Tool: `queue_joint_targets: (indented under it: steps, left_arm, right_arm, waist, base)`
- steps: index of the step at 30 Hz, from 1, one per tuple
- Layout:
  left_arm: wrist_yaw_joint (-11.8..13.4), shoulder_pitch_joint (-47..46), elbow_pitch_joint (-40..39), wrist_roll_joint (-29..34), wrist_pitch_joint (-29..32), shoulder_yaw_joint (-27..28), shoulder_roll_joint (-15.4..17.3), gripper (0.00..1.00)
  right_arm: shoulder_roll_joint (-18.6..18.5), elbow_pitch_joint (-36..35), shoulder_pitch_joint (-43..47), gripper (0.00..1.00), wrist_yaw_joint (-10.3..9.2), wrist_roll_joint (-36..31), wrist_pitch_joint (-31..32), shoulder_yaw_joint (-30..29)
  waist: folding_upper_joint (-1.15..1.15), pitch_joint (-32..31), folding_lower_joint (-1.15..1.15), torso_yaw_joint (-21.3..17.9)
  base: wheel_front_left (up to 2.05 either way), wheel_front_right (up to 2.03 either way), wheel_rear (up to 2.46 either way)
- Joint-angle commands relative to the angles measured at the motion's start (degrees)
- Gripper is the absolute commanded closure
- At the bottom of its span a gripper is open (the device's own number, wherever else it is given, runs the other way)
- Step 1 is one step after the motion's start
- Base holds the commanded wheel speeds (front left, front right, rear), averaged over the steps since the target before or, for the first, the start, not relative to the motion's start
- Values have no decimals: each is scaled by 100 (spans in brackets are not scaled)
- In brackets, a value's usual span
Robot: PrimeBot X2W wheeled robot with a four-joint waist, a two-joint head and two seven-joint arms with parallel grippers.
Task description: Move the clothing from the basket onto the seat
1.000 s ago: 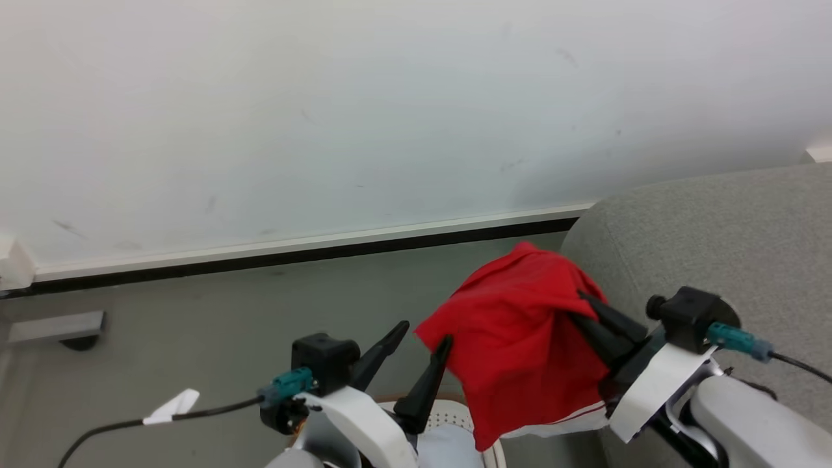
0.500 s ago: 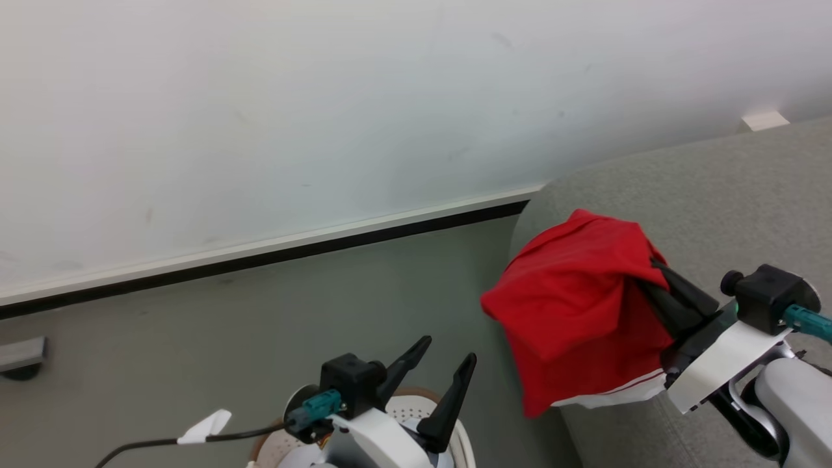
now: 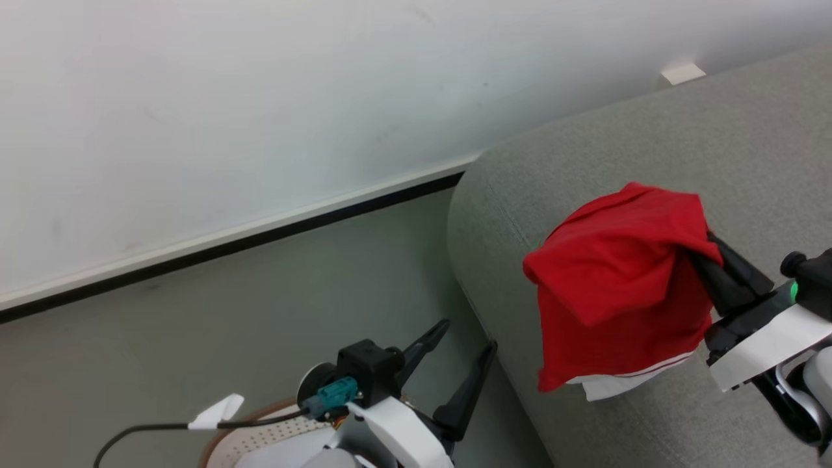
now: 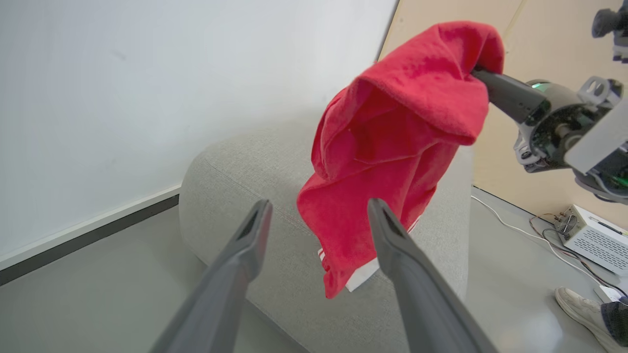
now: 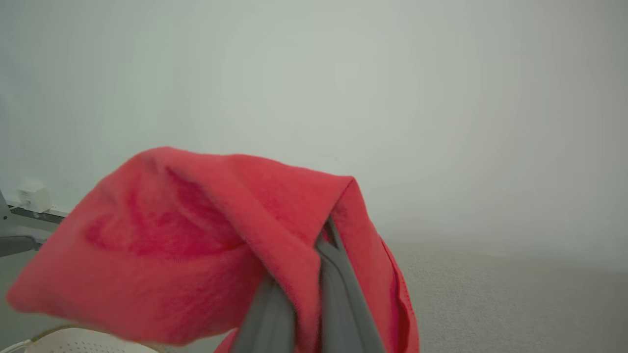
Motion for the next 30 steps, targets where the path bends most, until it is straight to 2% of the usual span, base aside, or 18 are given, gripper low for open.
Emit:
queue_joint_targets:
  steps: [1,9,19,25,30]
  left_arm:
    - [-23,-87,-42,86,47,-1,37,0]
    - [-31,-631,-301,285,304,-75,60,0]
    - [-240,-1838,-390,664,692,-225,-152,0]
    - [-307,-2321,-283,836,726,-244,-232,0]
    - [-292,-2525,-216,876,657,-260,-338,0]
  right_arm:
    - [-46,-21,14,100,-14,-63,-21,-90]
    - [-76,121,-455,100,-14,-436,-21,-734]
    - [-545,654,-1933,100,-14,-780,-21,-1852]
    - [-769,1486,-2806,100,-14,-879,-10,-2340]
    - [-658,2584,-3088,100,-14,-974,-10,-2588]
  waist:
    - [-1,151,0,-123]
    - [-1,944,0,-118]
    - [-1,2572,0,502]
    - [-1,3178,0,761]
    - [-1,3486,0,958]
  base:
    - [0,0,0]
    - [0,0,0]
    - [0,0,0]
    - [0,0,0]
    - [0,0,0]
